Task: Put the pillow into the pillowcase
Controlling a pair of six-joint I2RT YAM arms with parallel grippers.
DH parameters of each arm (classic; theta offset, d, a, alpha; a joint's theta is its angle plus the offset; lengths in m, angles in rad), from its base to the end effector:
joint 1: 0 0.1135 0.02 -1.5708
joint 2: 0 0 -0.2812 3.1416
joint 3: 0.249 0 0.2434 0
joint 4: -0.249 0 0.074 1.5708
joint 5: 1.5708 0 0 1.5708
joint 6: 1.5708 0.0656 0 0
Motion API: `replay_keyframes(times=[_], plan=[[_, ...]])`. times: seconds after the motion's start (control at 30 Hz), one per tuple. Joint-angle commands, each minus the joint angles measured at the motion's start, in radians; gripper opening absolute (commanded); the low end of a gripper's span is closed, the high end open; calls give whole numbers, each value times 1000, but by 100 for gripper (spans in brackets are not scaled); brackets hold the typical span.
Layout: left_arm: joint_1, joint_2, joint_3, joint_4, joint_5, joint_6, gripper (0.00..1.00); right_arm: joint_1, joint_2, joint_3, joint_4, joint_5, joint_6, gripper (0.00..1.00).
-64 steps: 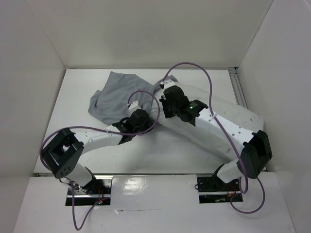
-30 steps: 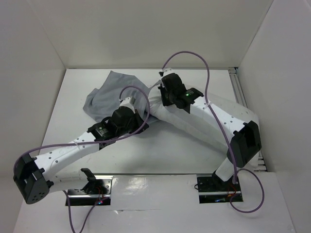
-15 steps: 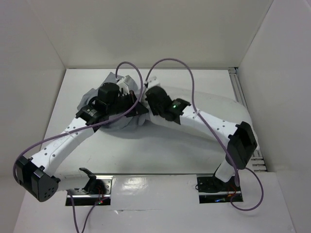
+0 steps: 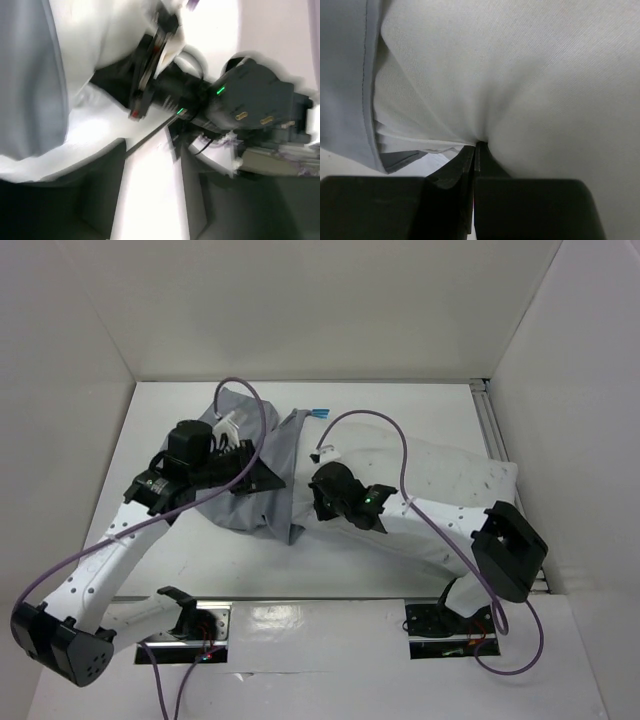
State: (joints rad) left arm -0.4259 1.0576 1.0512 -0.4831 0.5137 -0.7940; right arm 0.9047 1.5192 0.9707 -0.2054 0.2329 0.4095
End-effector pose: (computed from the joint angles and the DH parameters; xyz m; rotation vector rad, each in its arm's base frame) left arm 0.1997 -0.1260 0.3553 -0.0621 2.2463 -1.2412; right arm 0.2211 0.2568 0.2282 -0.4567 2.2882 0.4002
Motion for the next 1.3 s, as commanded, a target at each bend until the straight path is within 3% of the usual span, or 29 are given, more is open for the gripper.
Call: replay_keyframes(times=[0.0,0.03,0.1,0.13,0.2,0.37,0.57,0.73,0.87,0.9,1.03,1.27], plan=[[51,-22,84,-26,32,71,11,0,-37,-42,70,-17,54,0],[76,-9,84,-38,14,85,1,0,-37,-43,70,-17,54,0],[76,24,110,-60,-73,119,1,0,-47,-55,83,-17,54,0],[76,65,119,-60,-113,119,36,0,-60,-66,112,-17,54,0],[67,138,145,-75,-182,131,80,0,-86,-76,144,-17,54,0],[-5,301,271,-78,-411,111,86,0,-86,-78,136,-26,45,0],[-66,550,502,-138,-555,156,86,10,-86,-78,133,-17,35,0],[-66,766,670,-212,-605,156,68,19,-86,-78,133,-7,26,0],[-66,802,705,-230,-620,136,49,19,-116,-112,144,3,26,0],[-66,802,705,-218,-610,136,33,19,-128,-112,144,3,26,0],[-66,812,753,-196,-564,145,0,19,-168,-138,155,16,8,0],[-86,817,972,-265,-456,207,0,77,-223,-127,95,48,-80,0]])
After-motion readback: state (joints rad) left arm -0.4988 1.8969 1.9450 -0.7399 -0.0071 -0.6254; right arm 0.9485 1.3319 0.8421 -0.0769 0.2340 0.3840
